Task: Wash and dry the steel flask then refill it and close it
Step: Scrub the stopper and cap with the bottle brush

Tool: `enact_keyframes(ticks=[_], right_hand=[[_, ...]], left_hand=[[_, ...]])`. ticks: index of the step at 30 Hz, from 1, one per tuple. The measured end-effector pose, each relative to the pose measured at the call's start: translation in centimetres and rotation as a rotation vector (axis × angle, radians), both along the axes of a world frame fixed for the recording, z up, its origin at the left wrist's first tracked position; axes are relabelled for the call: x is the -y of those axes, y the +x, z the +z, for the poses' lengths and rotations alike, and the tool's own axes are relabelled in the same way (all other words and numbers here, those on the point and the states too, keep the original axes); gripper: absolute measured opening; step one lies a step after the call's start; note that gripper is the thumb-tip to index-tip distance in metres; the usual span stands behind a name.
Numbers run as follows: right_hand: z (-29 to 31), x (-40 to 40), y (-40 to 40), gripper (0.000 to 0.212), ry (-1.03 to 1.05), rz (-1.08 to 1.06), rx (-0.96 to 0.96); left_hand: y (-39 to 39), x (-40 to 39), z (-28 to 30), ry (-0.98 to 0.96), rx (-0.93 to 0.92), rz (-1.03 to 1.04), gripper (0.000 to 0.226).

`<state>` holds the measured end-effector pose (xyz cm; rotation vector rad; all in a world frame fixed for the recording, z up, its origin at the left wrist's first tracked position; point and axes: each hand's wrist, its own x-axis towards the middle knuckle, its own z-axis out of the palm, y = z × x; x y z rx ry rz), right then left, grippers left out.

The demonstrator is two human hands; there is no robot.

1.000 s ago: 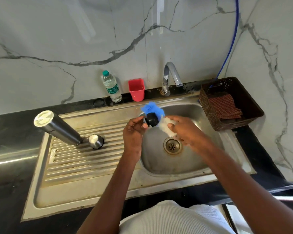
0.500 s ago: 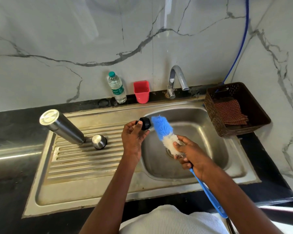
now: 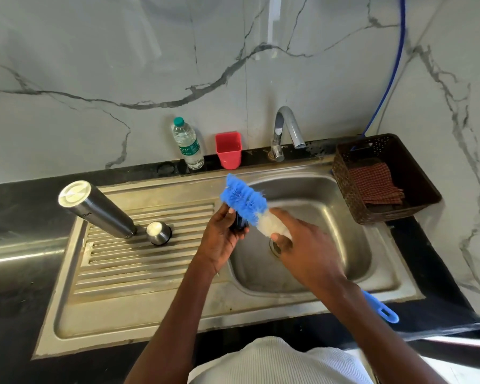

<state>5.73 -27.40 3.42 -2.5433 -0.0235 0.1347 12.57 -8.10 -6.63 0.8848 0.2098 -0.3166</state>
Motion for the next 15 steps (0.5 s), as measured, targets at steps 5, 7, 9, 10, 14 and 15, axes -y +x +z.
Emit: enact_keyframes(ticks=[5, 7, 9, 10, 14, 15], right_hand=[[1.2, -0.7, 1.1, 0.060, -0.136, -0.036, -0.023], [1.3, -1.3, -0.4, 0.063, -0.237, 0.025, -0.014], [1.2, -2.3, -1.1, 0.068, -0.266, 0.041, 0.004], [1.1, -2.6, -0.8, 0.069, -0.270, 0.031, 0.006], [2.2, -2.6, 0.6, 0.063, -0.319, 0.033, -0.033], [2.6, -2.6, 0.3, 0.061, -0.335, 0.048, -0.034]], left_hand=[[-0.1, -0.2, -0.2, 0.053, -0.040, 0.094, 0.056], [0.1, -0.3, -0.4, 0.128, -0.036, 0.169, 0.050], [0.0, 0.2, -0.3, 0.221, 0.005, 0.197, 0.034], [0.1, 0.4, -0.2, 0.279, 0.025, 0.201, 0.034], [0.3, 0.4, 0.0, 0.428, 0.052, 0.244, 0.050], [0.4, 0.3, -0.1, 0.447, 0.055, 0.261, 0.052]])
